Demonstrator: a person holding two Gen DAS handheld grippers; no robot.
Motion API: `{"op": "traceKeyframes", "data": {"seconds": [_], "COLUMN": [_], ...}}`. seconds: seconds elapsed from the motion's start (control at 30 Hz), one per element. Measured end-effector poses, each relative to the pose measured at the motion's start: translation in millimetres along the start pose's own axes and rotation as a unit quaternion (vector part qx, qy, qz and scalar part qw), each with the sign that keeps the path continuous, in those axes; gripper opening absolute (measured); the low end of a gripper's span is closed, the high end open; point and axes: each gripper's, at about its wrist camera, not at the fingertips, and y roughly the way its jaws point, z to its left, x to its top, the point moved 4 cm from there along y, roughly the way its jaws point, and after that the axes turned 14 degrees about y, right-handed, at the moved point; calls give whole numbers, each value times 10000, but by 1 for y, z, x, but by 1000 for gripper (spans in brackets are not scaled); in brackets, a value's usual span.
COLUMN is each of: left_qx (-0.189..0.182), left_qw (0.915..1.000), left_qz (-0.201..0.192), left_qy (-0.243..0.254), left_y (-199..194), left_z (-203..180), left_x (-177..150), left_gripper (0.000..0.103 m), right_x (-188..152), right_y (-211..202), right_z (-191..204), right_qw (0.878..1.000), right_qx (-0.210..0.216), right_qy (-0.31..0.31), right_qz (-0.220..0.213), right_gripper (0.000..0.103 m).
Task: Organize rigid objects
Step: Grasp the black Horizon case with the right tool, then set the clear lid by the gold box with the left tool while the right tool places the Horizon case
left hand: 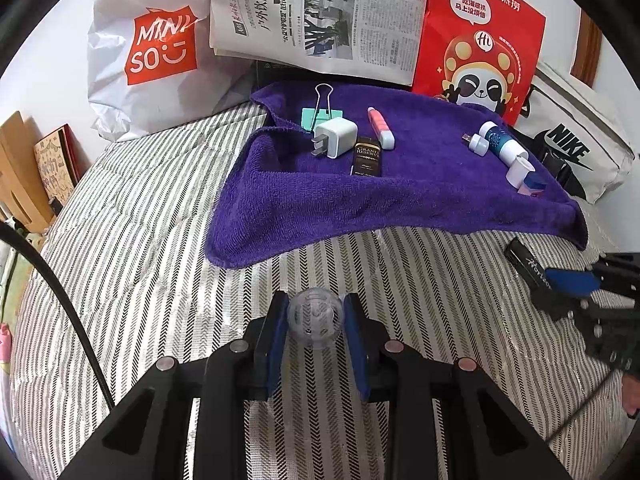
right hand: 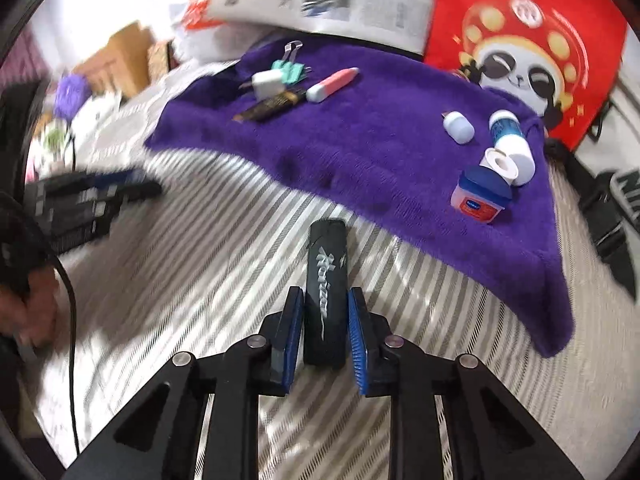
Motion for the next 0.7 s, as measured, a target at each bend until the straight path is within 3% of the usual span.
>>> {"op": "traceKeyframes", "data": {"seconds": [0.17,0.33,0.7], "left_qx": [-2,4,22], "left_qw": [10000,10000,10000], "left_qz": [-3,-4,1], "left_qy": [-2,-1,7], "left_y": [0,0,1], "left_z": [0,-1,-1], "left_x": [0,0,2], "left_gripper": [27,27,27], "right_x": [4,-2,-1], "right_y": [3,3,4], "right_z": [-7,-1,-2], "right_qw": [9994,9978,9976], "right_qx": [207,63,56], "right_qy": [274,91,95], "right_qz": [-84,-647,-682], "right_gripper": [23,21,21]}}
